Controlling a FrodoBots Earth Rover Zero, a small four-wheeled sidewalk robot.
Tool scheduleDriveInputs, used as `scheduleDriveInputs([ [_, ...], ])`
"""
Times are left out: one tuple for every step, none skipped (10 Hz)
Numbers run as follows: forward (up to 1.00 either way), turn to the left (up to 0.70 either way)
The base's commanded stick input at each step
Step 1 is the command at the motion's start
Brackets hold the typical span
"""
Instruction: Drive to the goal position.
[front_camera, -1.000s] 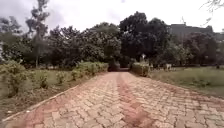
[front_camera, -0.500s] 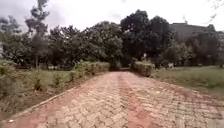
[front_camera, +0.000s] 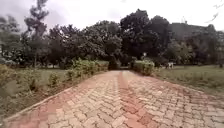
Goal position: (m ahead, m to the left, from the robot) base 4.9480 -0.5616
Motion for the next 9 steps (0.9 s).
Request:
scheduleDriveInputs([
  [0.7,0.0],
  [0.7,0.0],
  [0.7,0.0],
  [0.7,0.0],
  [0.7,0.0],
  [0.7,0.0],
  [0.7,0.0],
  [0.7,0.0],
  [0.7,0.0],
])
